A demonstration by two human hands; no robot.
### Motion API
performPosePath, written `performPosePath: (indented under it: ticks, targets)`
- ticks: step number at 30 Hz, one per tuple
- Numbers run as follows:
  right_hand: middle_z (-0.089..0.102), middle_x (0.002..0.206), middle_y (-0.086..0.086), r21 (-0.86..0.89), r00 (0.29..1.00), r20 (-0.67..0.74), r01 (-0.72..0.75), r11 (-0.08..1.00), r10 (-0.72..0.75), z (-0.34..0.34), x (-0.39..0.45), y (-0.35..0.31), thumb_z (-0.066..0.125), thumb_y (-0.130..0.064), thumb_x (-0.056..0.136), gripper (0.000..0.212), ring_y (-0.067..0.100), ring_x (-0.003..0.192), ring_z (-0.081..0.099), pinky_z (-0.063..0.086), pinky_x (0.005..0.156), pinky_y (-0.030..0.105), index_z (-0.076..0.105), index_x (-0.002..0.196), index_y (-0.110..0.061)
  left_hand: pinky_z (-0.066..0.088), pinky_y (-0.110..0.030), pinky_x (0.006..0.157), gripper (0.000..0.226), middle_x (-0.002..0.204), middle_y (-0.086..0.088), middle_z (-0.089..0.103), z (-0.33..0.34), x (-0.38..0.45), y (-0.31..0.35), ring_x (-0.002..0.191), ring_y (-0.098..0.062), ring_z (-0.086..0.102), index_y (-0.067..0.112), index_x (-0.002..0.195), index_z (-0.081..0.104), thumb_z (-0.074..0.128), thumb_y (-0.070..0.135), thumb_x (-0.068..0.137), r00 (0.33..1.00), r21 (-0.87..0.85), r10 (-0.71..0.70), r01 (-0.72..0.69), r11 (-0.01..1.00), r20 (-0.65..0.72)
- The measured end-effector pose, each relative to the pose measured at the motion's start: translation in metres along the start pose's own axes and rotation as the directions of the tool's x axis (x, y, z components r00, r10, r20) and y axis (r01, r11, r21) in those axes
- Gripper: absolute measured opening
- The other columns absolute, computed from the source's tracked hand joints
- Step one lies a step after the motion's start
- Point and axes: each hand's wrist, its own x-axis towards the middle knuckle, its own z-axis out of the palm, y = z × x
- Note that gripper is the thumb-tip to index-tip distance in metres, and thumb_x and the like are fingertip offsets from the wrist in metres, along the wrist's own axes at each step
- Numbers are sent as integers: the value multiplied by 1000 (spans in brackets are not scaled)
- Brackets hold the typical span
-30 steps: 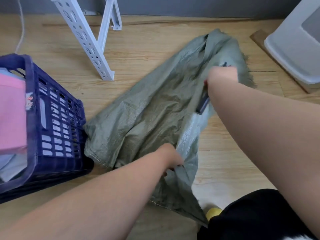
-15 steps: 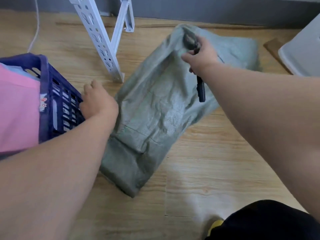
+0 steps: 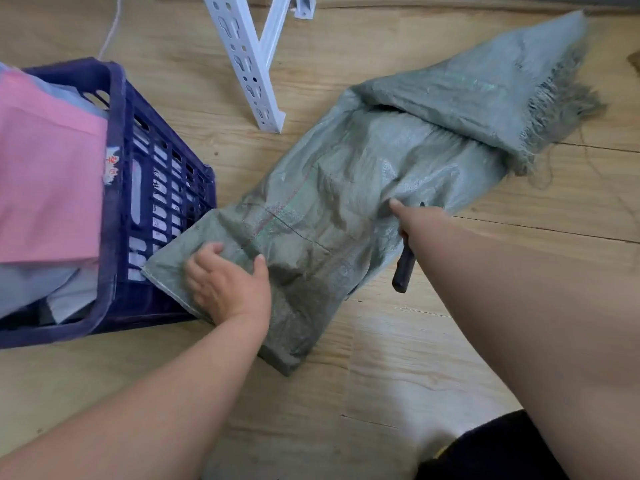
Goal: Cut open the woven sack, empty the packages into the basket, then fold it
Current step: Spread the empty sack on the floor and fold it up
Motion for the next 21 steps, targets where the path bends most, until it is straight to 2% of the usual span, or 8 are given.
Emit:
performPosePath:
  ticks: [3, 6, 9, 11, 13, 15, 18, 21]
  targets:
    - [53, 54, 2, 227, 996, 90, -35, 973, 15, 21, -6, -4, 73, -45, 76, 43, 16, 46, 47, 45, 58, 28, 52, 73, -8, 24, -40, 108, 79, 149, -14, 24, 4, -4, -4, 132, -35, 30, 11, 137, 32, 77, 35, 76, 921, -101, -389, 386, 917, -14]
    - [52, 53, 3, 331, 991, 134, -47, 942, 3, 29, -11, -11, 76, -27, 74, 31, 13, 39, 40, 39, 48, 24, 53, 76, -6, 22, -42, 112, 97, 152, -16, 20, 4, 9, -6, 135, -36, 28, 11, 144, 20, 78, 41, 74, 809, -76, -587, 588, 805, 44]
    - [57, 59, 3, 391, 998, 63, -36, 920, 12, 19, -10, -11, 77, -48, 72, 47, 15, 47, 49, 50, 58, 28, 55, 79, -8, 45, -48, 99, 115, 144, -16, 39, 22, 30, -17, 122, -37, 48, 15, 143, 25, 84, 51, 51, 642, -217, -707, 766, 605, 298]
    - [66, 74, 3, 335, 999, 34, 23, 942, -37, 16, -11, -8, 74, -66, 61, 70, 21, 62, 60, 56, 76, 36, 63, 96, -6, 58, -40, 64, 94, 126, -15, 59, 35, 27, -20, 99, -31, 64, 13, 133, 42, 86, 40, 55, 594, -260, -616, 795, 548, 518]
    - [66, 92, 5, 274, 992, 100, 52, 960, -83, 18, -16, -6, 74, -76, 44, 96, 26, 80, 64, 55, 86, 43, 61, 110, -6, 52, -28, 48, 59, 118, -13, 65, 37, 16, -11, 94, -26, 66, 11, 127, 50, 79, 21, 77, 583, -233, -485, 763, 604, 652]
    - [66, 92, 6, 208, 976, 138, 136, 969, -167, 19, -22, -6, 79, -69, 48, 80, 26, 81, 63, 55, 81, 38, 62, 98, -9, 48, -22, 44, 55, 121, -10, 64, 41, 4, 5, 93, -21, 65, 12, 128, 49, 76, 18, 80, 605, -237, -360, 687, 687, 710]
    - [68, 107, 12, -130, 935, -54, 342, 931, -351, 4, -18, -3, 70, -31, 79, 36, 29, 101, 65, 50, 85, 33, 64, 108, -11, 48, -23, 62, 75, 125, -3, 60, 43, -6, 25, 94, -18, 62, 16, 136, 39, 81, 25, 74, 665, -337, -240, 616, 712, 708]
    - [59, 122, 16, -198, 865, -335, 323, 925, -374, -29, -6, 16, 51, -14, 90, 31, 33, 115, 57, 46, 92, 36, 54, 121, -11, 45, -44, 98, 110, 139, -5, 49, 40, 5, 31, 120, -27, 53, 32, 147, 15, 87, 35, 64, 694, -415, -272, 649, 637, 667]
